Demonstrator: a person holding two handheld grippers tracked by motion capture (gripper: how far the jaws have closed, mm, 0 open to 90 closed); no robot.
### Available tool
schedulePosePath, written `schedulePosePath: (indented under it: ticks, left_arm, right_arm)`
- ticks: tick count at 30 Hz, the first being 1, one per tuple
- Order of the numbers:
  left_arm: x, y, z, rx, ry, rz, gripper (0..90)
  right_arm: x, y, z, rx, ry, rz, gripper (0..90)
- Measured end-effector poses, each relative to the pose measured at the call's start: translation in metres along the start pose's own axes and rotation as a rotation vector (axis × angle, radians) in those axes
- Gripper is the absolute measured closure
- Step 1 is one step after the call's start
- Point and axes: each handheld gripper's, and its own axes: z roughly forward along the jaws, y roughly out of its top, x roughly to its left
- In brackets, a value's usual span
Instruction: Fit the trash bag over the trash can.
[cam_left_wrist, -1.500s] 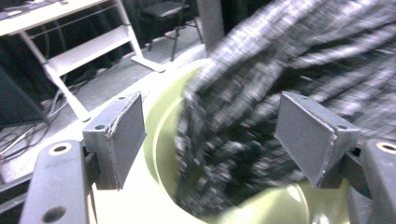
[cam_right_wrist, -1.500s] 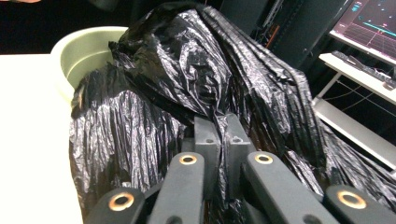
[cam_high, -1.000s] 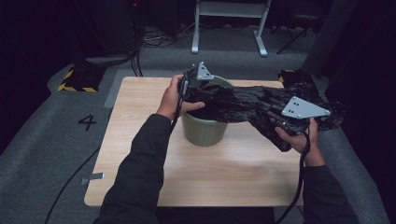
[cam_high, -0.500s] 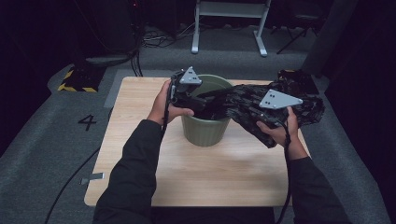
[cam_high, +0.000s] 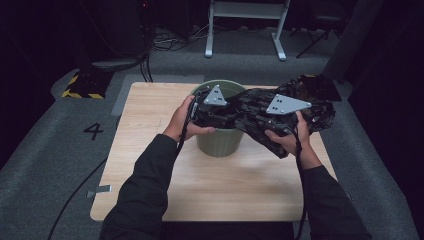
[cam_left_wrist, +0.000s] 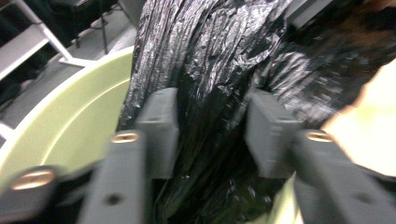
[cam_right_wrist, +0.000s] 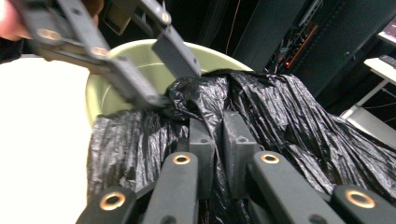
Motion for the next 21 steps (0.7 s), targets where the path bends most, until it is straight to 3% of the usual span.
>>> schedulePosePath:
  ticks: [2, 6, 11, 12, 15, 20, 21]
  left_arm:
    - [-0.001, 0.0, 0.002, 0.03, 0.043, 0.036, 75.7]
    - [0.002, -0.004, 0.002, 0.031, 0.071, 0.033, 88.1]
    - [0.01, -0.011, -0.003, 0.035, 0.082, 0.014, 89.7]
    - [0.012, -0.014, -0.004, 0.029, 0.081, 0.005, 89.7]
    - [0.02, -0.022, -0.007, 0.042, 0.099, -0.016, 89.6]
    - [0.027, -0.031, -0.01, 0.033, 0.105, -0.049, 88.8]
    - [0.031, -0.036, -0.011, 0.021, 0.116, -0.07, 88.5]
  right_arm:
    - [0.001, -0.001, 0.0, -0.007, 0.005, 0.008, 78.3]
    - [0.0, -0.004, -0.005, -0.033, 0.014, 0.032, 60.3]
    - [-0.001, -0.008, -0.02, -0.058, 0.031, 0.054, 43.2]
    - [-0.001, -0.008, -0.02, -0.058, 0.031, 0.054, 43.2]
    - [-0.005, -0.013, -0.036, -0.084, -0.001, 0.074, 38.8]
    - [-0.008, -0.023, -0.052, -0.099, -0.064, 0.082, 33.9]
    - [-0.009, -0.028, -0.056, -0.105, -0.081, 0.087, 31.8]
